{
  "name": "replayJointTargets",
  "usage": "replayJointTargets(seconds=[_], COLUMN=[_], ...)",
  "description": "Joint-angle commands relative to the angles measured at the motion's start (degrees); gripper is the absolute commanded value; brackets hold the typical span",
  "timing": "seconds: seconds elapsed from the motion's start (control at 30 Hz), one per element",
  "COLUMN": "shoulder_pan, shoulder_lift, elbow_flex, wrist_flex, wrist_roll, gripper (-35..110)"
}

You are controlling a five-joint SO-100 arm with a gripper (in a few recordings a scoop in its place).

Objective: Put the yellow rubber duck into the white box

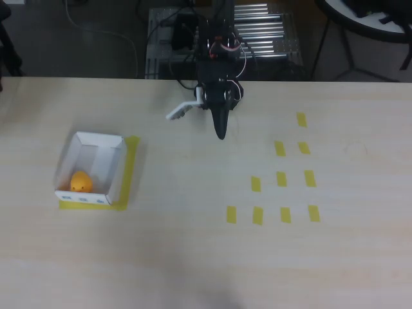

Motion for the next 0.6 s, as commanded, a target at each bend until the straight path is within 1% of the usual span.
replayJointTargets(seconds=[0.0,0.2,0.5,0.57], shoulder_pan=[-0.2,1.3,1.8,1.8], shoulder_lift=[5.0,5.0,5.0,5.0], elbow_flex=[6.9,11.4,11.6,11.6], wrist_flex=[0.7,1.3,2.1,2.1], wrist_roll=[1.6,1.6,2.1,2.0], gripper=[0,0,0,2])
